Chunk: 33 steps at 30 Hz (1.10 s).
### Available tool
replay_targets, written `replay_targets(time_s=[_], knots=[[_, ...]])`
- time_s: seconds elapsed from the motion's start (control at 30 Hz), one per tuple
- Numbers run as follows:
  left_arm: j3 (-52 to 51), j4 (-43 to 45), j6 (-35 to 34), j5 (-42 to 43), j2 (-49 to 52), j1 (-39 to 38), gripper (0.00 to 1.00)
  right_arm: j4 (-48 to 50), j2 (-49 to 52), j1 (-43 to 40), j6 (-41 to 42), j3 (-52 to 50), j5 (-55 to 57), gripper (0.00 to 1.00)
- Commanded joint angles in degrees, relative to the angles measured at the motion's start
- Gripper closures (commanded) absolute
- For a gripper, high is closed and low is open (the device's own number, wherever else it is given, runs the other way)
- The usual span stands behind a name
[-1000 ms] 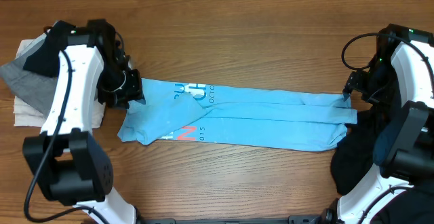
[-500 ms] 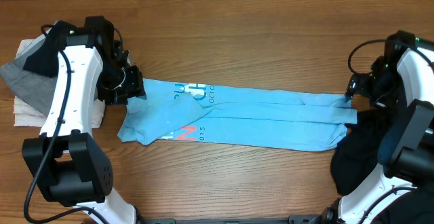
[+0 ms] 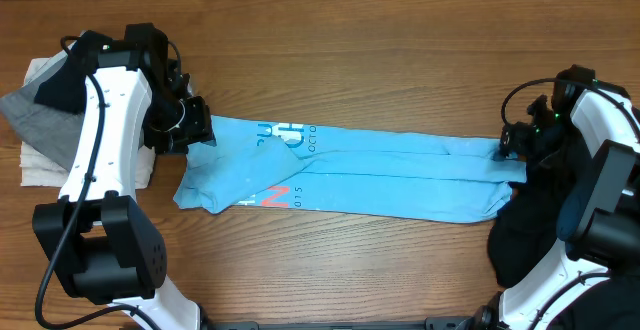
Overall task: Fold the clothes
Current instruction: 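Open the right gripper and lift it away to the right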
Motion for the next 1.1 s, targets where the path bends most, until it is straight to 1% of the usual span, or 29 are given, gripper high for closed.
replay_targets(time_s=[0.0,0.03,0.07,0.1,0.2,0.23,0.27,0.3,0.33,0.37,0.4,0.43,0.53,0.67,0.9,0.97,1.07], knots=[[0.17,0.0,-0.52,-0.35,-0.48,0.11,0.45,0.0,-0.52,0.13,-0.42,0.83,-8.02,0.19],[0.17,0.0,-0.52,-0.37,-0.48,0.11,0.44,0.28,-1.14,0.13,-0.22,1.7,-9.73,0.16],[0.17,-0.02,-0.52,-0.37,-0.48,0.11,0.44,0.39,-1.79,0.13,1.14,2.71,-9.97,0.12],[0.17,-0.13,-0.52,-0.35,-0.48,0.11,0.44,0.35,-2.58,0.13,2.91,4.02,-9.46,0.11],[0.17,-0.94,-0.52,-0.37,-0.48,0.11,0.44,0.17,-5.38,-0.28,9.22,8.02,-6.45,0.12],[0.17,-1.09,-0.52,-0.37,-0.48,0.11,0.44,0.09,-6.21,-0.59,11.17,8.87,-5.66,0.13],[0.17,-1.22,-0.52,-0.37,-0.48,0.11,0.44,-0.11,-6.84,-0.9,12.74,9.18,-4.87,0.18],[0.17,-1.22,-0.55,-0.35,-0.48,0.11,0.44,-0.68,-7.34,-1.27,14.51,9.16,-3.91,0.29],[0.17,-1.25,-0.55,-0.35,-0.48,0.11,0.44,-1.77,-7.37,-1.73,15.98,9.16,-3.08,0.53],[0.17,-1.29,-0.55,-0.35,-0.48,0.11,0.44,-2.95,-7.32,-2.19,16.98,9.07,-2.54,0.76],[0.17,-1.38,-0.55,-0.33,-0.48,0.11,0.44,-4.04,-7.17,-2.58,18.38,8.59,-1.49,0.92],[0.17,-1.46,-0.55,-0.33,-0.48,0.11,0.44,-4.85,-7.17,-3.04,20.35,7.72,-0.2,0.96],[0.17,-1.7,-0.52,-0.35,-0.48,0.11,0.44,-5.22,-7.17,-4.33,22.75,4.37,0.42,0.96],[0.17,-1.77,-0.52,-0.35,-0.48,0.11,0.44,-4.0,-7.17,-5.84,23.34,-0.83,0.42,0.96],[0.17,-2.03,-0.52,-0.35,-0.48,0.11,0.45,4.02,-7.17,-7.85,23.54,-10.27,0.85,0.96],[0.17,-2.21,-0.52,-0.35,-0.48,0.11,0.45,6.43,-7.13,-8.44,23.54,-12.22,2.82,0.96],[0.17,-2.58,-0.52,-0.35,-0.48,0.11,0.45,8.28,-7.04,-9.57,23.54,-13.44,8.79,0.96]])
